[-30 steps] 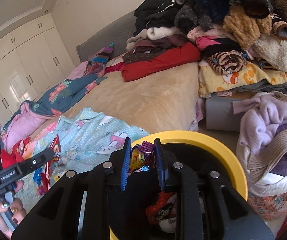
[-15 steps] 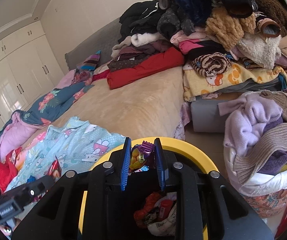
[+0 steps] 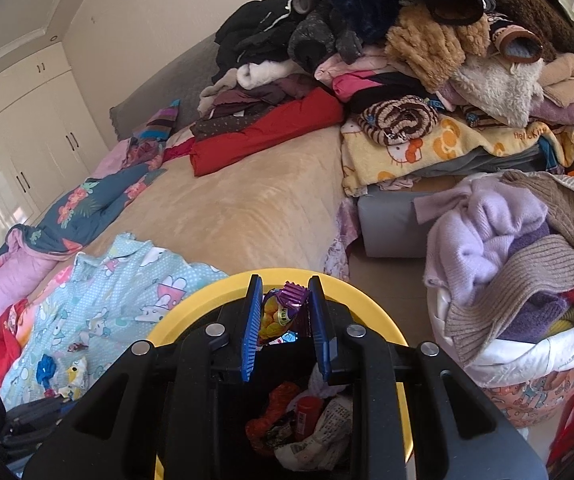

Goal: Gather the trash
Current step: 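Carry the red candy bar and purple wrapper over the yellow bin with both tools, then open both tools to drop the candy bar and wrapper into the bin, then move both tools back from the bin toward the yellow wrapper on the sheet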

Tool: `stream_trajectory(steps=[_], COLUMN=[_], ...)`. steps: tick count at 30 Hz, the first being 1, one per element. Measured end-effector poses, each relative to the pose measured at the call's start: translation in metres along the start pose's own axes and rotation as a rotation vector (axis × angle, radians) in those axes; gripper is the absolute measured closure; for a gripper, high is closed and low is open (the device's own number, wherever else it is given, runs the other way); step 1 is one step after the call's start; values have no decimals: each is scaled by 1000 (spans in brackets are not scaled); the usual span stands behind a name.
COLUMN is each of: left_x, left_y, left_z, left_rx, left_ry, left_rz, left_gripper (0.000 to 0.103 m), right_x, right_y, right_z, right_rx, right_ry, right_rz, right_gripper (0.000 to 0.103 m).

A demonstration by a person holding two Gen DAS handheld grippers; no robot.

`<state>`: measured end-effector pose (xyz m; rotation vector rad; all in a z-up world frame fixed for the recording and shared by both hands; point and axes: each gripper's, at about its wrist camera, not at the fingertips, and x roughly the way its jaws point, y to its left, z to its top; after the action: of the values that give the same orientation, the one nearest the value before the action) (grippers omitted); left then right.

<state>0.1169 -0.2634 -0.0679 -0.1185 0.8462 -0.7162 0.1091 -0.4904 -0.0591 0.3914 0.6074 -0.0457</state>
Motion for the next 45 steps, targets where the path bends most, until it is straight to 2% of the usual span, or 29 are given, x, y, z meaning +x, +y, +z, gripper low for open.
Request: stream_trajectory(steps=[9,14,16,18,19,20,21,22,23,24,31,37,45], left_x=[31,35,32,27,24,22,18,14,9,4,-29,-56,-83], left_y=[4,9,12,15,16,17,19,20,21,22,27,40,59], left_z=[-6,-8,-7,-6,-6,-5,-4,-4,-3,-2,5,10,14], left_rx=[-10,-20,-26,-39,-42,-44,-46,-48,-49,-52,-34,-41,-72], left_ry=[71,76,70,64,58,54,48,37,21,6,-77,-137,-185], left_rz=[5,13,22,38,54,64,78,94,111,122,220,281,330], left_gripper=[95,93,80,59,55,46,34,28,15,11,11,11,11], right_x=[10,12,12,12,12,11,12,11,11,10,0,-6,-9], right_y=[-9,-10,-11,-13,-12,-12,-11,-10,-10,-8,14,41,74], right_z=[-5,-6,-6,-6,-6,-6,-6,-6,-6,-6,-4,-3,-7], right_rx=[20,26,36,60,70,73,71,69,67,64,-10,-91,-156], right_ry=[36,40,44,39,36,36,37,35,30,26,-12,-31,-29], right_rz=[-16,-11,-7,-3,-3,-2,-3,-5,-6,-9,-30,-10,39], right_gripper=[79,76,73,64,58,55,54,52,50,49,38,31,29])
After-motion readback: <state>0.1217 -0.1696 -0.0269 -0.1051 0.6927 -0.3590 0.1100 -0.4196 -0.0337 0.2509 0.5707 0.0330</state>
